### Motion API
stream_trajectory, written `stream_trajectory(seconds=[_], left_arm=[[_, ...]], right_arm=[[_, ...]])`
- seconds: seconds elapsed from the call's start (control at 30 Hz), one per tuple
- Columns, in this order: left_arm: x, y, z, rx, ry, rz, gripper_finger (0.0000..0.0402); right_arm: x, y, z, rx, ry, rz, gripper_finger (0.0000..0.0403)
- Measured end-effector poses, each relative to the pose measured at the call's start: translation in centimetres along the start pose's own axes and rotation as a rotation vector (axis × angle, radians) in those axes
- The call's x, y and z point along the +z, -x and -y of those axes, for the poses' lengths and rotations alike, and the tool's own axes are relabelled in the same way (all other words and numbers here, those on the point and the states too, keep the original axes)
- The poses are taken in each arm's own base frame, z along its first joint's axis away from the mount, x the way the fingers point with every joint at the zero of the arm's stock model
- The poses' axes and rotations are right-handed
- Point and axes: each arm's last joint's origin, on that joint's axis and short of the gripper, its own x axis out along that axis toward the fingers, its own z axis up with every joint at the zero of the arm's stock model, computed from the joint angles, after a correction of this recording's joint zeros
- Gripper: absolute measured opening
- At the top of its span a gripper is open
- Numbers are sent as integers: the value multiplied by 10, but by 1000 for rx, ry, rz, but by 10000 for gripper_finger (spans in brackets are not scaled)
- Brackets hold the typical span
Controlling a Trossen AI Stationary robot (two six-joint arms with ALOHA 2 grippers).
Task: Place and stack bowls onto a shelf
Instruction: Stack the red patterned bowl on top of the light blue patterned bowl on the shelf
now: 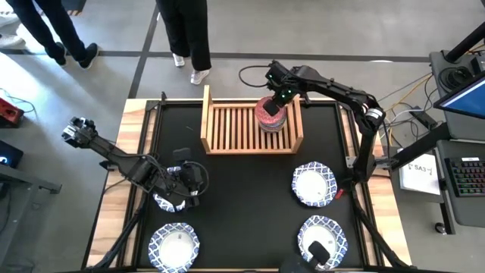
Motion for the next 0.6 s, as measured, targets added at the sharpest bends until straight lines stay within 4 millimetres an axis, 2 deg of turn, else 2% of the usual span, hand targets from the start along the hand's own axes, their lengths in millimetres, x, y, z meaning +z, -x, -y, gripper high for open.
stream_trajectory(seconds=[0.3,0.6], left_arm=[[0,0,0,1,1,0,89],[0,0,0,0,2,0,89]], right_arm=[[0,-1,1,-9,6,0,34],[1,-15,1,-13,10,-30,37]])
